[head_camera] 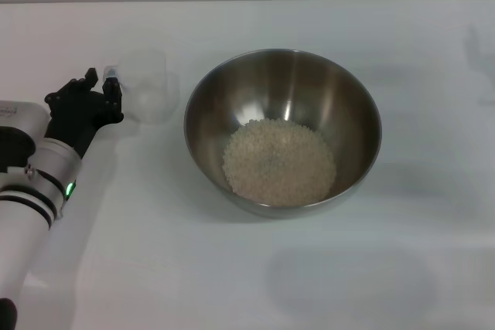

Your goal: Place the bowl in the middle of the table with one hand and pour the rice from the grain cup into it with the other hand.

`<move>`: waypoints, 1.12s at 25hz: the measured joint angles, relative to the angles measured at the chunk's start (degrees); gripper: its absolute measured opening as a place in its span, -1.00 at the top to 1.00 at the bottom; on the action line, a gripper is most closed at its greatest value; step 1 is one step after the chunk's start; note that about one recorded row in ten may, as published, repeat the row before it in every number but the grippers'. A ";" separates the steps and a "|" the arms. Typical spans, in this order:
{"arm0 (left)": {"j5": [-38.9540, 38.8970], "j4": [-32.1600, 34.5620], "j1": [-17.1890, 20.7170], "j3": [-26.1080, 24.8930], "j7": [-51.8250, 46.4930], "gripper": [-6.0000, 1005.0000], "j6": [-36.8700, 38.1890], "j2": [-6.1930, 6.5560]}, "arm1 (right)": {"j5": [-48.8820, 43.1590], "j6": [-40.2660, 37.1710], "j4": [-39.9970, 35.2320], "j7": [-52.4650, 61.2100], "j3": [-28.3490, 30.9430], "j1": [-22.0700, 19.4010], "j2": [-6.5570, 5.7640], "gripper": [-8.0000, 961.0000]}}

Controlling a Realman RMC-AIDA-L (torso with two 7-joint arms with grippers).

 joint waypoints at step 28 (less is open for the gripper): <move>9.35 -1.44 10.04 0.09 -9.44 -0.45 23.21 -0.19 | -0.06 17.62 2.97 5.86 -1.29 -1.49 2.09 -0.10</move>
